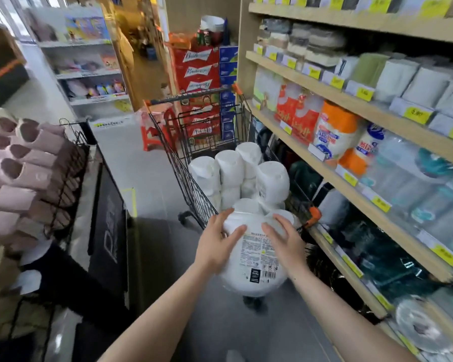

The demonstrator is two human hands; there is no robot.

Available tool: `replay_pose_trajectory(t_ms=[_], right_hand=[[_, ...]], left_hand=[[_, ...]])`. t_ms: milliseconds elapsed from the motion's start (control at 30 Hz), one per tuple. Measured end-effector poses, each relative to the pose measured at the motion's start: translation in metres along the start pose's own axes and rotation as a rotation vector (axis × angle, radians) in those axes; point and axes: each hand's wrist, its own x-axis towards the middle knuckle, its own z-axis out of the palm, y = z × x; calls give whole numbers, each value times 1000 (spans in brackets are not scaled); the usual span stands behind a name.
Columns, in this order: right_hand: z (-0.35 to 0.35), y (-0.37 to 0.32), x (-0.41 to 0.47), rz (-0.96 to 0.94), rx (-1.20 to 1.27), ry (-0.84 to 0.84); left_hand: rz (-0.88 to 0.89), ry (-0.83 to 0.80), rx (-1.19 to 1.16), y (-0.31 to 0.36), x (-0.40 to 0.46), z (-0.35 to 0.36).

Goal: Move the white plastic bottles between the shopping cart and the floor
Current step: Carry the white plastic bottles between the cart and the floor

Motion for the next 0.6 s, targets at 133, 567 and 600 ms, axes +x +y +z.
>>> replay_pose_trajectory(t_ms=[133,567,600], right_hand=[[26,-2,71,-3,8,-20],[46,-17,266,158,69,-310],[48,-14,275,158,59,-276]], left_hand=[[22,-23,1,-22,78,-5],[152,-333,136,-43,297,-21],[154,-380,137,-48,314,-19]])
